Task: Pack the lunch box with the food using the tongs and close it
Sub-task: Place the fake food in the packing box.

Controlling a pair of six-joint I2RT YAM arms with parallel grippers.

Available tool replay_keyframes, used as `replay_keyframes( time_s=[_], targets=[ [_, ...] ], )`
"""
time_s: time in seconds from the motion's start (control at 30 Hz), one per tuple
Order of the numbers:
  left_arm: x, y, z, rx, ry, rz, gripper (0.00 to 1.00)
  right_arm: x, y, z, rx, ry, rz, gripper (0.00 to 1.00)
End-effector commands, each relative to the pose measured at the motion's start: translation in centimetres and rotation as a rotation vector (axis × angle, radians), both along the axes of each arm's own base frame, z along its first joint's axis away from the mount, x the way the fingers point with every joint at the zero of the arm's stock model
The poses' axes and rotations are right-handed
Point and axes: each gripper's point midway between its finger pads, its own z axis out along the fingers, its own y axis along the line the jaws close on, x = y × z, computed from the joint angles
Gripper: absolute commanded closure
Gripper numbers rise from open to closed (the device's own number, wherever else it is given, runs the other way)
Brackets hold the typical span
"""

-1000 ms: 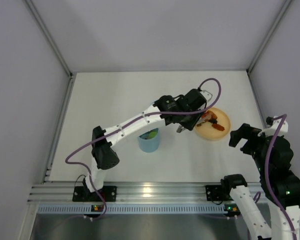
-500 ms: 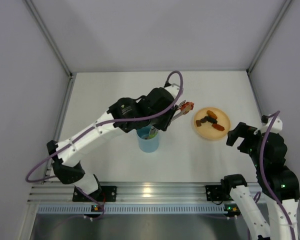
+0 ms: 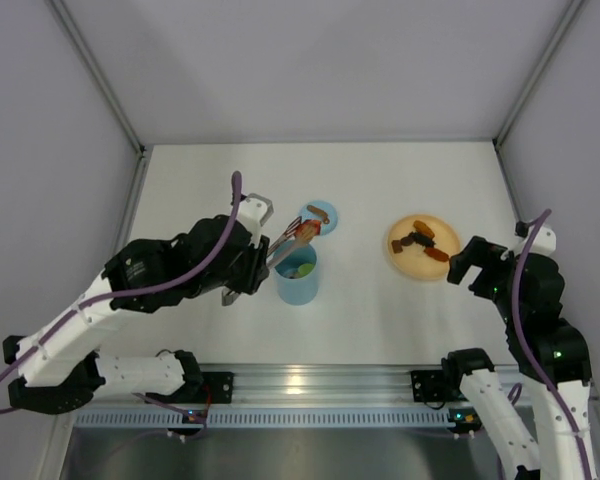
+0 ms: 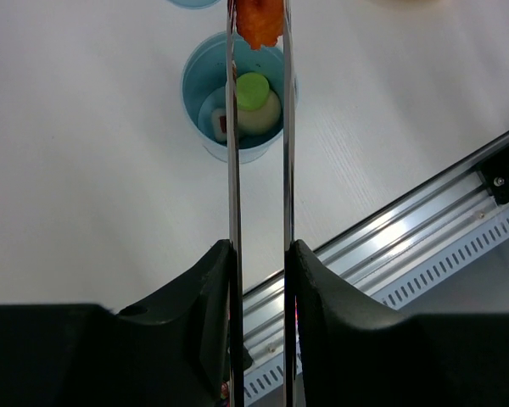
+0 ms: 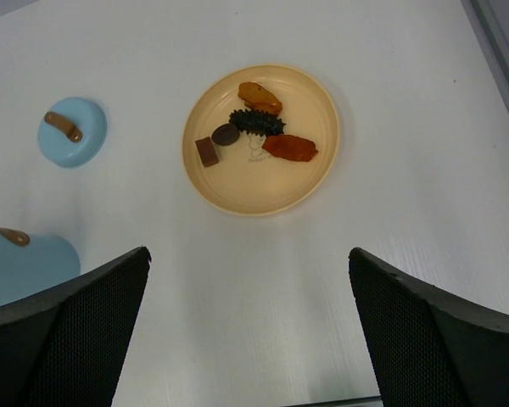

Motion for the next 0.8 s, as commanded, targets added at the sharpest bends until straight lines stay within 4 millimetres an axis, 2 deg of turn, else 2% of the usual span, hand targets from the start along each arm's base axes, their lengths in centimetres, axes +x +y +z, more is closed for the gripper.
replay_keyframes(
  time_s=[0.0,0.1,0.37,0.47,0.67,0.77],
  targets=[
    [-0.5,1.9,-0.2,-0.015,0.004,0.058,0.79,1.4,0.2,1.0,0.024,-0.055,-0.006,0.01],
    [-1.0,2.7,-0.7,-0.008,0.015,0.065,0.79,1.5,0.2,0.8,0.024,-0.051,-0.006,0.01],
    [-1.8,3.3,-3.4,0.025,0.066,0.058,0.79,1.6,0.2,0.6,0.025,-0.047,-0.007,0.01],
    [-2.0,3.3,-3.6,0.018,0.073,0.055,0.79,1.7,0.4,0.5,0.027,-0.045,-0.002,0.00],
    [-2.2,3.0,-4.1,0.023,0.085,0.042,0.74,1.8,0.4,0.7,0.028,-0.047,0.000,0.01],
    [-2.1,2.9,-4.2,0.028,0.083,0.040,0.68,1.7,0.4,0.8,0.027,-0.049,0.002,0.01]
  ],
)
